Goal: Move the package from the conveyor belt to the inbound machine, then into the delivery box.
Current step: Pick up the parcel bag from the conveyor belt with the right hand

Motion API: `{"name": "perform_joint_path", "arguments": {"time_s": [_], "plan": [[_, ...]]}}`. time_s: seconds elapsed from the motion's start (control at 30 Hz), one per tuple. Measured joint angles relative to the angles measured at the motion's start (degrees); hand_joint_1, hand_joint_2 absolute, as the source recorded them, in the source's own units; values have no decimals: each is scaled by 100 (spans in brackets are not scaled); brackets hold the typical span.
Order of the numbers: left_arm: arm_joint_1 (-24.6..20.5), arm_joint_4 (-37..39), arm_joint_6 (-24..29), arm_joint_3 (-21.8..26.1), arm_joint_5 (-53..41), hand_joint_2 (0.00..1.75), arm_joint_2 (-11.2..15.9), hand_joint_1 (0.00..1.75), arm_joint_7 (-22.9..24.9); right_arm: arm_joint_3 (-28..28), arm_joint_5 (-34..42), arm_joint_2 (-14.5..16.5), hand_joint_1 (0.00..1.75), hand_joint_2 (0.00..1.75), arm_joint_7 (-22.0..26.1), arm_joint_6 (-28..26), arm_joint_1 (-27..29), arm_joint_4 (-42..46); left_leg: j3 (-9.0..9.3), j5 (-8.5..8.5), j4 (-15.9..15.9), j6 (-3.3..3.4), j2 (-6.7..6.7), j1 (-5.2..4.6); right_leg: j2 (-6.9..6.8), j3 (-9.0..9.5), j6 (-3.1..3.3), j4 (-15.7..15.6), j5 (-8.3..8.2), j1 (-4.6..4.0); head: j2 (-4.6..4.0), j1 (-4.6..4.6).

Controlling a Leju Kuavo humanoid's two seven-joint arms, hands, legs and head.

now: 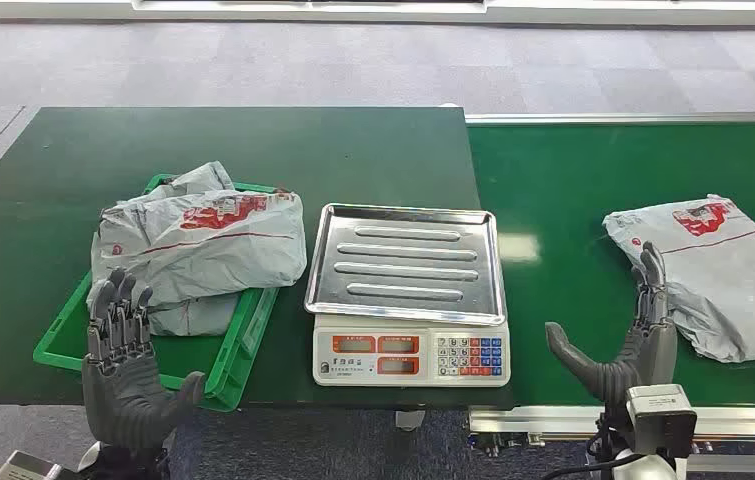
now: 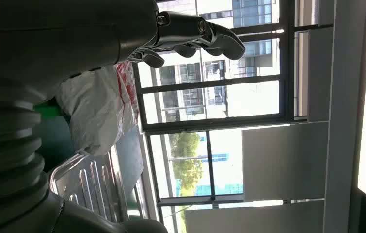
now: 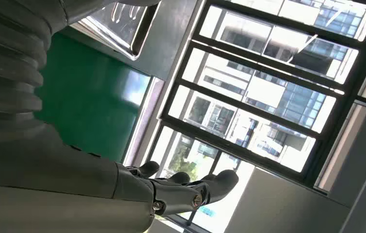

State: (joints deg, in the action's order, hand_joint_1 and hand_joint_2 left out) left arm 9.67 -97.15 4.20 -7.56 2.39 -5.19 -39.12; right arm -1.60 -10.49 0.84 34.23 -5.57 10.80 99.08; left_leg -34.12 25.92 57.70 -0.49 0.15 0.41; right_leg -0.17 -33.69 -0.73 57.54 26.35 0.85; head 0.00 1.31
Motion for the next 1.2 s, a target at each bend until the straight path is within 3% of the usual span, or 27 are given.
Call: {"name": "perform_joint_path", "arguments": {"time_s": [0.4, 0.67, 0.77, 0.9, 1.07, 1.2], "plan": [[2, -42, 0, 40, -44, 175, -50, 0, 49, 28, -168, 40, 0, 175, -49, -86, 2, 0, 0, 0, 0, 0, 0, 0, 0, 0, 0, 0, 0, 0, 0, 0], [-3, -39, 0, 46, -98, 175, -92, 0, 63, 132, -1140, 49, 0, 175, -370, -701, -119, -72, 0, 0, 0, 0, 0, 0, 0, 0, 0, 0, 0, 0, 0, 0], [-19, -33, -26, 46, -169, 175, -98, 0, 66, 215, -1734, 15, 0, 175, -929, -1057, -323, -235, -1, 0, 0, 0, 5, 0, 4, -1, 0, 0, -1, 1, 0, 0], [-180, 27, -76, 33, -236, 175, -105, 0, 68, 627, -3213, -541, 0, 175, -2363, -1659, -1430, -1540, -2, -8, 4, 11, 16, -3, 14, -2, -16, -1, -21, 13, 0, 1], [-320, 119, -76, -5, -199, 175, -96, 0, 87, 1080, -3730, -1274, 0, 175, -2591, -1878, -2735, -3378, -6, -23, 15, 35, -4, -13, -11, 8, -36, -2, -35, 22, 0, -1], [-414, 184, -46, -24, -122, 175, -76, 0, 90, 1168, -4089, -1666, 0, 175, -3224, -1525, -3549, -4608, -10, -24, 16, 35, -7, -18, -14, 4, -36, -1, -35, 26, 0, 0]]}}
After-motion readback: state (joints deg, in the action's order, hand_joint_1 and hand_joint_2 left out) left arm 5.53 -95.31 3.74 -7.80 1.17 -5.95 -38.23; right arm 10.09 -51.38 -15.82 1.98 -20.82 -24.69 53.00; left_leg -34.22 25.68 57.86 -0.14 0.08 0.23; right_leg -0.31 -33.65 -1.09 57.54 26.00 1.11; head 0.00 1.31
